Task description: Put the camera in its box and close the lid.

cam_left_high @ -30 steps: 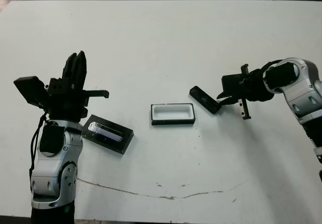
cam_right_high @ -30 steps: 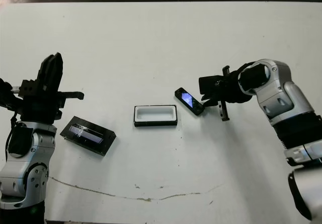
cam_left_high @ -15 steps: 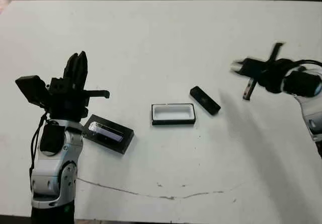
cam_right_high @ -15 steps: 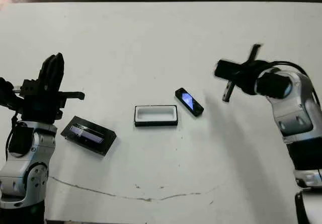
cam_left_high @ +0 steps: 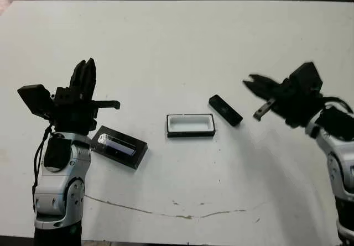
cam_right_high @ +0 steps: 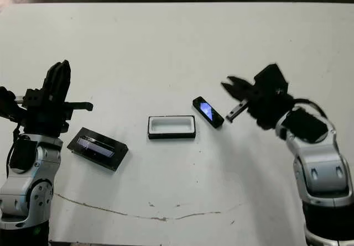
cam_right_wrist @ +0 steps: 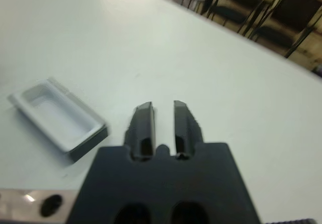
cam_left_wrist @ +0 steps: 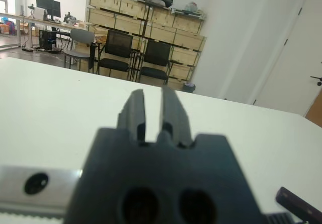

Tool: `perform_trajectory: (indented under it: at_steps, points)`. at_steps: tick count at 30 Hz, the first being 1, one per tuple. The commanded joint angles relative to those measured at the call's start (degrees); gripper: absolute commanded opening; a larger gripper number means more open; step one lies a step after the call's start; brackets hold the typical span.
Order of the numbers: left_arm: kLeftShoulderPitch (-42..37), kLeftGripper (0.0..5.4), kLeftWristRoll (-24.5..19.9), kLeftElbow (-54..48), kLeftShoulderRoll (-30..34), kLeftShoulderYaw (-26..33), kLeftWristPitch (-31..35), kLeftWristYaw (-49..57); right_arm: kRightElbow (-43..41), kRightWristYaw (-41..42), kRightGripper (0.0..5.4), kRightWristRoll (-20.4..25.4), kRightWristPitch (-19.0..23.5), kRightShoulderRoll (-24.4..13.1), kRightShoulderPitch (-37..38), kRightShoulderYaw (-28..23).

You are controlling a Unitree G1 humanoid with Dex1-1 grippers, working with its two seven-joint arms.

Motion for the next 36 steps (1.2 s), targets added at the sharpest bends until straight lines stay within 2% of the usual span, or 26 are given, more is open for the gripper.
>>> perform_trajectory:
  at_steps: [1,5,21,23,28,34,36]
  points:
    - [1.00,0.00,0.09,0.43,0.55,0.41,0.62,0.07,-0.63,0.14,1.00,1.25,3.63,-1.00,2.20,1.66]
    - [1.13,0.00,0.06,0.12,0.53,0.42,0.95,0.20,-1.37,-0.21,1.90,1.50,4.61,-1.32,3.60,2.75]
    - [1.99,0.00,-0.08,-0.07,0.58,0.57,0.92,0.02,2.57,-2.00,5.39,1.14,2.21,-0.37,3.61,4.10]
    - [2.15,0.00,0.15,-0.11,0.48,0.54,0.96,0.25,2.93,-2.41,5.34,1.46,2.16,-0.01,3.65,3.74]
    - [2.46,0.00,0.77,-0.24,0.59,0.48,0.89,0.29,3.42,-3.60,4.79,1.42,2.13,0.34,3.84,3.24]
    - [2.34,0.00,0.26,-0.16,0.47,0.74,1.17,0.08,4.12,-4.67,4.48,1.88,1.94,0.65,3.60,2.58]
    - [2.37,0.00,0.22,-0.17,0.51,0.78,1.20,0.05,4.55,-4.74,4.56,2.31,1.82,0.86,3.46,2.27]
